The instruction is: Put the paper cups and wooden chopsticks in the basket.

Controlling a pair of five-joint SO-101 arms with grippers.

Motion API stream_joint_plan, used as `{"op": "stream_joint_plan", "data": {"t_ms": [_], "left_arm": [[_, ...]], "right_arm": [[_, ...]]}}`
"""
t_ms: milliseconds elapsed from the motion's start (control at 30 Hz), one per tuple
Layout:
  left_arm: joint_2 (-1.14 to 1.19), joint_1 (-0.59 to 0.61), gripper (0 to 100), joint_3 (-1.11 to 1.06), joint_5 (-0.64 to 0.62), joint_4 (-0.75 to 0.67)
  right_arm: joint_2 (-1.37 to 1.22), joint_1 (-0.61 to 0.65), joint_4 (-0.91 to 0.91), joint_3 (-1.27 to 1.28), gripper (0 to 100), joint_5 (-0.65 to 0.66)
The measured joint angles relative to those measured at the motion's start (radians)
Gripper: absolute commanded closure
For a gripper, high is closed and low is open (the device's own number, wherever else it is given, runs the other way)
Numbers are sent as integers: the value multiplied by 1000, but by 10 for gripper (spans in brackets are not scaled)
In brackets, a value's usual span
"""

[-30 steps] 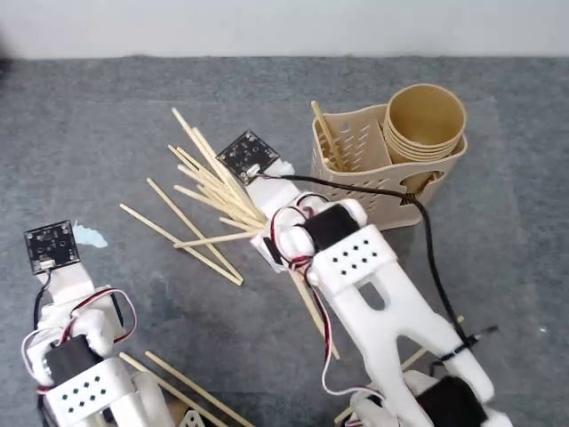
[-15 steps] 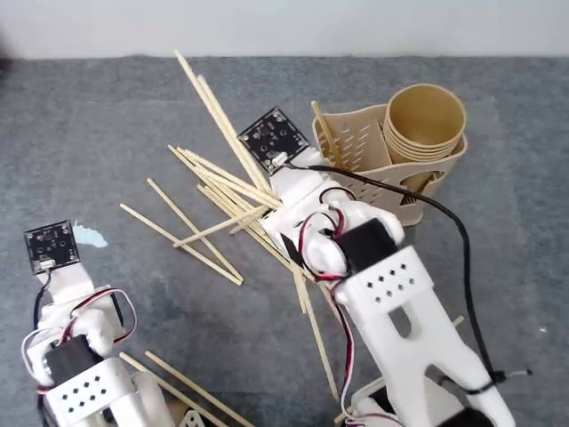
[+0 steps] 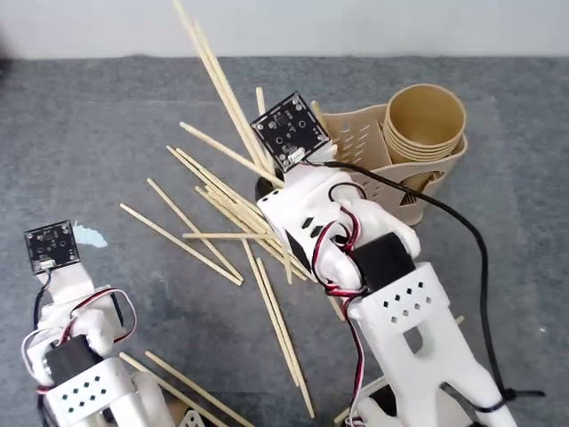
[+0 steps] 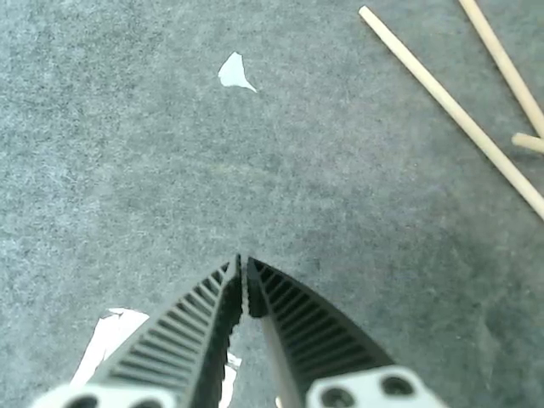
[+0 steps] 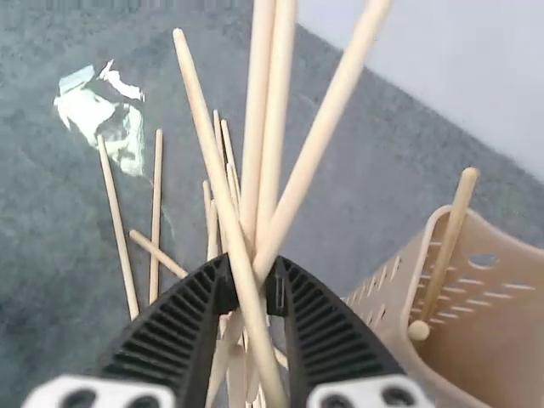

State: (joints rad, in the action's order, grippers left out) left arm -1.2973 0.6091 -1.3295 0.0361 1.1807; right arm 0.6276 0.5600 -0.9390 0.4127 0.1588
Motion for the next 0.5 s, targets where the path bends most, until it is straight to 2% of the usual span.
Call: {"op": "stream_joint_plan", "data": {"t_ms": [367, 500], "left_arm": [[0, 0, 987, 0, 0, 0], [0, 0, 987, 0, 0, 0]], "right_arm": [[0, -5, 55, -98, 991, -25], [0, -51, 57, -172, 991, -35]]}}
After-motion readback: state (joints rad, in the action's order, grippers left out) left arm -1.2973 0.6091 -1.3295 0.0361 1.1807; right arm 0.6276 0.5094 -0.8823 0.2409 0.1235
